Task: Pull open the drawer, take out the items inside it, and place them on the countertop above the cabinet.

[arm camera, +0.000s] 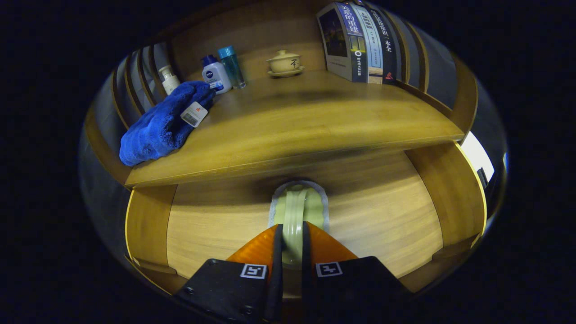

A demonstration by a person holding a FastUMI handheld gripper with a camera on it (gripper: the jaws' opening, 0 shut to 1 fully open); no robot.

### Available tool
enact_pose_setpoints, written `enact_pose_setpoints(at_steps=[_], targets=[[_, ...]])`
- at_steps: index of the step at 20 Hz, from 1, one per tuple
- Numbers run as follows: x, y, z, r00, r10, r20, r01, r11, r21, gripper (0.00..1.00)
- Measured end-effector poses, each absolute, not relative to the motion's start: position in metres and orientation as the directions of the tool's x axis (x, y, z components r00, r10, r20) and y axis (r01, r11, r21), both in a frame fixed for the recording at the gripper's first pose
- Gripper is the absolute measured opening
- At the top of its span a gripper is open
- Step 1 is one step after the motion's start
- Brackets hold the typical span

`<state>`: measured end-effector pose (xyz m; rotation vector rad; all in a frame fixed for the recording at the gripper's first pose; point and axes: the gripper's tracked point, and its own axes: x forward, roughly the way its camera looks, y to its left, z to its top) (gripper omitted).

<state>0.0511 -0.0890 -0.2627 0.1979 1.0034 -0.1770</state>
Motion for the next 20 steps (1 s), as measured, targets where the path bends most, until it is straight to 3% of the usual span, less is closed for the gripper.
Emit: enact_pose_setpoints(at_steps=[13,20], targets=[[0.0,-0.089,-0.196,0.689,-0.029,-0.724,0.192,0.971,0.143,0.26],[-0.003,-0.086,-0.134,0.811,-0.043,-0.583,0.129,0.986,0.105,0.26]])
